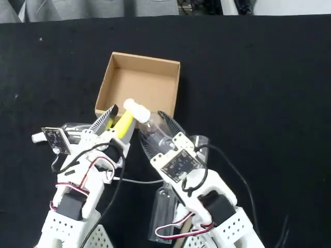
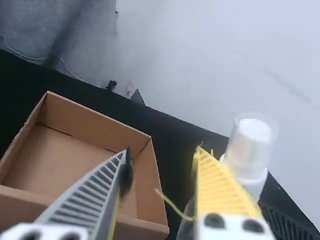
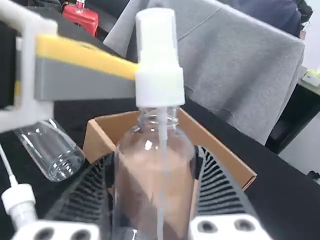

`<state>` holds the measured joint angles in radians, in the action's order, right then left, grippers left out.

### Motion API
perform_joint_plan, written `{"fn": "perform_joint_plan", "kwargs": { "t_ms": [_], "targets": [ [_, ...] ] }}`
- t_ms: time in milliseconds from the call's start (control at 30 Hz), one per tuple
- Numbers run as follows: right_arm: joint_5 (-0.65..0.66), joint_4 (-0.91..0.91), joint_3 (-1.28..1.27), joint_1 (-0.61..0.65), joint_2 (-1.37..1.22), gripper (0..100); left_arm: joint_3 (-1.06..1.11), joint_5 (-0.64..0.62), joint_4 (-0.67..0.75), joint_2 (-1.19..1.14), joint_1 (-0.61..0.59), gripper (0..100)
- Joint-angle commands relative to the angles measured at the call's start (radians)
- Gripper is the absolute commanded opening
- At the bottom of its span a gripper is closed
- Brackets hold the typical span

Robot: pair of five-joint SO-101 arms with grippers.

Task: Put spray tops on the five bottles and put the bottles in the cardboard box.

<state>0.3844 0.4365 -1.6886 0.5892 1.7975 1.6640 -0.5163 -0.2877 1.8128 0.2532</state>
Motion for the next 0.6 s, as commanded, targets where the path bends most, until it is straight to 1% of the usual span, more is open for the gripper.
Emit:
{"fn": "perform_joint_plan", "kwargs": {
  "t_ms": [0, 67, 133, 233, 333, 567],
  "targets": [
    [0.046, 0.034, 0.007, 0.018, 0.096, 6.4, -0.081, 0.008, 0.020, 0.011, 0.022, 19],
    [0.052, 0.032, 0.007, 0.018, 0.096, 6.4, -0.082, 0.012, 0.020, 0.011, 0.044, 19],
    [0.054, 0.032, 0.007, 0.018, 0.096, 6.4, -0.081, 0.020, 0.017, 0.011, 0.071, 15],
    [0.054, 0.032, 0.007, -0.003, 0.096, 6.4, -0.102, 0.100, -0.029, 0.012, 0.111, 8],
    [0.051, 0.031, 0.007, -0.029, 0.101, 6.4, -0.117, 0.126, -0.063, 0.012, 0.147, 3],
    [0.051, 0.032, 0.007, -0.032, 0.101, 6.4, -0.122, 0.120, -0.064, 0.012, 0.142, 5]
  ]
}}
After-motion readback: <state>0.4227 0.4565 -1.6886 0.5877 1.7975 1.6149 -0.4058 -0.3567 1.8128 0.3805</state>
